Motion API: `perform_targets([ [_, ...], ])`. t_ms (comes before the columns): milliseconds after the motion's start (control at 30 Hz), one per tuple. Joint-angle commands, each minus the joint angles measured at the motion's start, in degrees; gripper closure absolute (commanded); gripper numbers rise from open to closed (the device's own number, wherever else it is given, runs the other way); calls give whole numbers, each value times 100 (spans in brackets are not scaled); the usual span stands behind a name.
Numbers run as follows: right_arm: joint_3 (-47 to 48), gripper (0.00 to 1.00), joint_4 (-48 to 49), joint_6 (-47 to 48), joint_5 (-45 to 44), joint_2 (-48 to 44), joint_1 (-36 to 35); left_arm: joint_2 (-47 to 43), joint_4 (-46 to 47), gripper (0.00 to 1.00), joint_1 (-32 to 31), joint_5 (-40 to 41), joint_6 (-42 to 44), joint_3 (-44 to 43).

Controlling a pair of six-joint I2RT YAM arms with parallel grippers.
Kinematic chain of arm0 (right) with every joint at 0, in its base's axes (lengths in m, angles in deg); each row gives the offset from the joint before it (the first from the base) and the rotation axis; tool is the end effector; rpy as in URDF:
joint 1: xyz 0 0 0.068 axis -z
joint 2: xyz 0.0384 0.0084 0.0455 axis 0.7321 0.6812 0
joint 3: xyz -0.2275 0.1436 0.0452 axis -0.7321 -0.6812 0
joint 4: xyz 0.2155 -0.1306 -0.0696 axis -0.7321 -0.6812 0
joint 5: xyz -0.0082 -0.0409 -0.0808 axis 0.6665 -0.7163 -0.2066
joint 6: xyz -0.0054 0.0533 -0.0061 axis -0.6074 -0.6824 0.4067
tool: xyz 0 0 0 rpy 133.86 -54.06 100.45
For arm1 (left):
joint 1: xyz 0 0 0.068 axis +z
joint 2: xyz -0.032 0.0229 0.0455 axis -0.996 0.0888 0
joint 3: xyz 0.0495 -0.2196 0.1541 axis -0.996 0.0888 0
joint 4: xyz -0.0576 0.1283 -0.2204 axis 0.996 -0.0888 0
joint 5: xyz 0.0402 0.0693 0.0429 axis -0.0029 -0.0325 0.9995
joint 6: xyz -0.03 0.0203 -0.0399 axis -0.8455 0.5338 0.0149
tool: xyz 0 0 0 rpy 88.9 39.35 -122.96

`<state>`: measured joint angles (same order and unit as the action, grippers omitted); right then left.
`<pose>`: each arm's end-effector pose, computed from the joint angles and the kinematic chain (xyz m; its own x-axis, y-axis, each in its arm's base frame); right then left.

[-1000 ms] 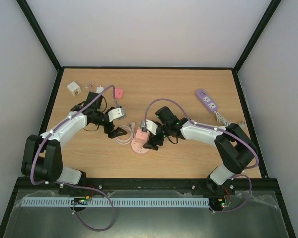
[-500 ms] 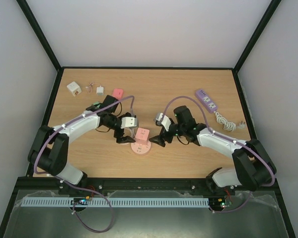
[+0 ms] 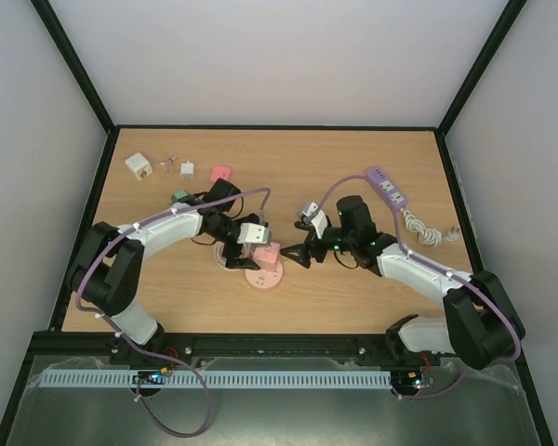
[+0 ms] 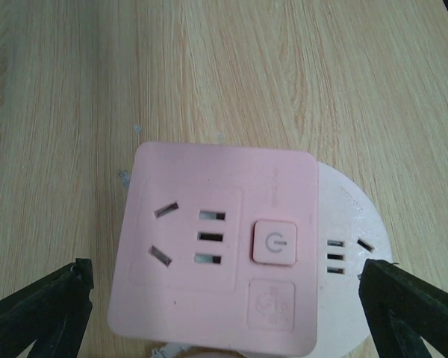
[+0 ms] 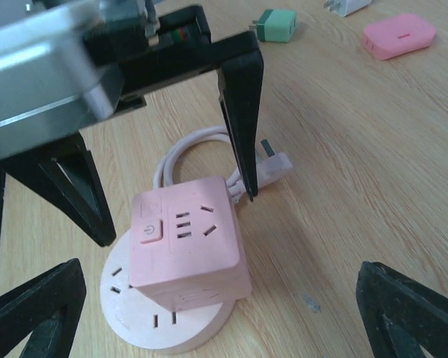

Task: Pull the plug off the socket

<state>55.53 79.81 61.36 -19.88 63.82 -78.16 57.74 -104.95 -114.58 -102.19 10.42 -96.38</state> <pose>0.2103 0.1566 0.2130 -0.2386 -0.3143 -0.9188 -0.9597 0.2209 0.1736 0.2609 -0.1747 0.1899 0.1924 0.6813 -0.7063 0.9810 -0.1513 0.1213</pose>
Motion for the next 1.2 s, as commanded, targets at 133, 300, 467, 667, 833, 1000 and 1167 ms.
perform_targets([
  [133, -96, 4, 368, -605, 482, -218, 296, 248, -255, 2, -213, 8, 402, -203],
  [300, -136, 6, 508, -863, 637, -208, 480, 302, -141, 13, -236, 70, 358, -151],
  [467, -179, 9, 531, -758, 312, -152, 517, 75, 843, 40, -185, 105, -608, 210],
  [667, -345, 14, 1032, -956, -376, 45, 516, 97, 2312, 56, -54, 939, -2267, 500],
  [833, -485, 18, 1418, -898, -518, 295, 472, 190, 2821, 59, 137, 1465, -3321, 524],
  [1000, -612, 23, 1760, -642, -1018, 501, 156, 213, 3005, 60, 137, 1701, -3782, 542],
  [1167, -684, 27, 2309, -619, -1663, 760, -447, 435, 2917, 60, 113, 1932, -4317, 321],
])
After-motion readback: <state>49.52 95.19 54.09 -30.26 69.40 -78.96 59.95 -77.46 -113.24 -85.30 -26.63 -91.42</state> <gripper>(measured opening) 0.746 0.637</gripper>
